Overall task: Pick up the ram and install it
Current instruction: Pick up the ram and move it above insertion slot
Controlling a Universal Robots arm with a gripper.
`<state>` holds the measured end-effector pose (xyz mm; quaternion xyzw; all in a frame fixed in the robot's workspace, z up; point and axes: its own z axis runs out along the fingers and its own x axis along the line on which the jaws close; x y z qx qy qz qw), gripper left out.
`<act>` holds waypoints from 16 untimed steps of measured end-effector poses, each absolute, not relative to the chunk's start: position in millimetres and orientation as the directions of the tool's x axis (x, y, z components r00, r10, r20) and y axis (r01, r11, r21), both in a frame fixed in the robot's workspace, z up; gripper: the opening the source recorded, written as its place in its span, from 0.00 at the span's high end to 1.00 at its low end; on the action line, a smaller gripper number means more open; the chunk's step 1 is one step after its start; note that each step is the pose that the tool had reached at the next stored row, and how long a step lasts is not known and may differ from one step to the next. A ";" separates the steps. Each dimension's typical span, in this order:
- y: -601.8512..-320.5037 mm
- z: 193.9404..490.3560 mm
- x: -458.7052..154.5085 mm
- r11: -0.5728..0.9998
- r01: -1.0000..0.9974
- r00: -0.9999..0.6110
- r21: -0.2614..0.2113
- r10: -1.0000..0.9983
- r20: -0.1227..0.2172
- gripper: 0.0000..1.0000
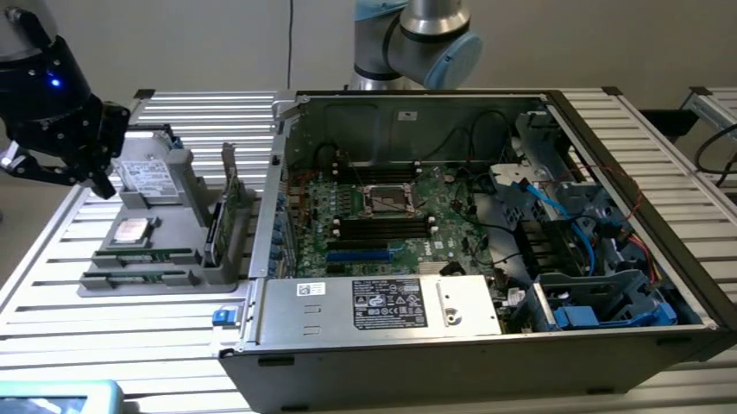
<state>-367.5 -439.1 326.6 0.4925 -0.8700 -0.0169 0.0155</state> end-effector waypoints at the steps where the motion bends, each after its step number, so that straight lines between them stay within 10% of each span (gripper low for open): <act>1: -439.1 326.5 -367.5 0.498 -0.866 -0.498 0.044 -0.867 0.010 0.89; 16: -439.1 325.7 -367.5 0.247 -0.969 -0.247 0.028 -0.969 0.006 0.89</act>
